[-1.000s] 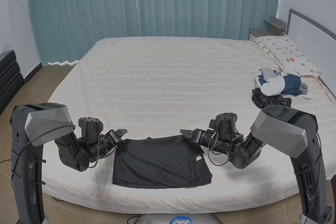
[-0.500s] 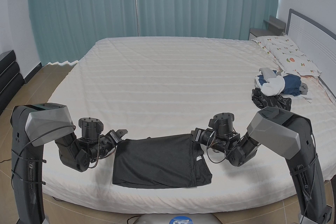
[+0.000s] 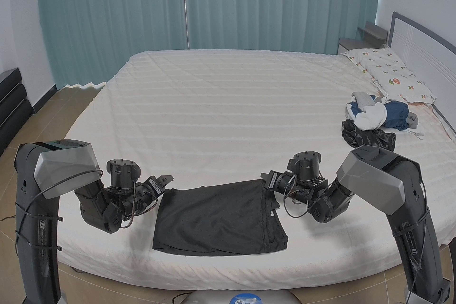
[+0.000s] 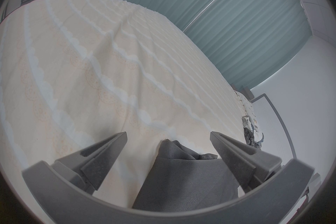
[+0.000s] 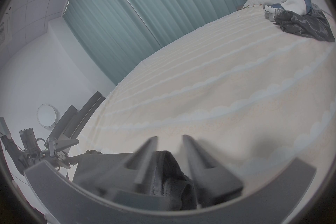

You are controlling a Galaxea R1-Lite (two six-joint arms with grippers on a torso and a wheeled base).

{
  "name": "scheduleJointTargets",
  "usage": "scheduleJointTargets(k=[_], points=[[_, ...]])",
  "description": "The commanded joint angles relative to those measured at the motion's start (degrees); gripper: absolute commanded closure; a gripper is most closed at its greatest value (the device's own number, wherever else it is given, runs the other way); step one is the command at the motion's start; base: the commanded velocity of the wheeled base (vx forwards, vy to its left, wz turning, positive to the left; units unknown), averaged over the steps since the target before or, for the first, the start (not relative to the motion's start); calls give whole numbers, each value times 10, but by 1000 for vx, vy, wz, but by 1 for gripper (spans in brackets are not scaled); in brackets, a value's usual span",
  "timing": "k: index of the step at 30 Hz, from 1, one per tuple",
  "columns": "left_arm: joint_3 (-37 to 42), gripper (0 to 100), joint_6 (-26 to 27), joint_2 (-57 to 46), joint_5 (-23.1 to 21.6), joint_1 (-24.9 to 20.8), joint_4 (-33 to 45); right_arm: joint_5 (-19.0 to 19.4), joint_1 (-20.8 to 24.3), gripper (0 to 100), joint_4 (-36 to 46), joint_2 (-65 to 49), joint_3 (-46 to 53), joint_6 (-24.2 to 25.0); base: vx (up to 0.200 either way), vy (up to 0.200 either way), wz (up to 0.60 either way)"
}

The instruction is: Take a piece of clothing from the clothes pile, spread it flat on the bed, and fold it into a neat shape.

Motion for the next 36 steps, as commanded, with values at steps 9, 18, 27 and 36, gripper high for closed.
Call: scheduleJointTargets(k=[9,18,27,36], points=[[0,0,-1,1,0,0,0,35,-6,0,-35,-148,205,23,0,0,0],[1,0,-4,0,-1,4,0,157,23,0,-125,-190,389,15,0,0,0],[0,0,-4,0,-1,4,0,159,67,0,-129,-156,401,15,0,0,0],[-2,0,-4,0,-1,5,0,157,73,0,-129,-151,406,4,0,0,0]])
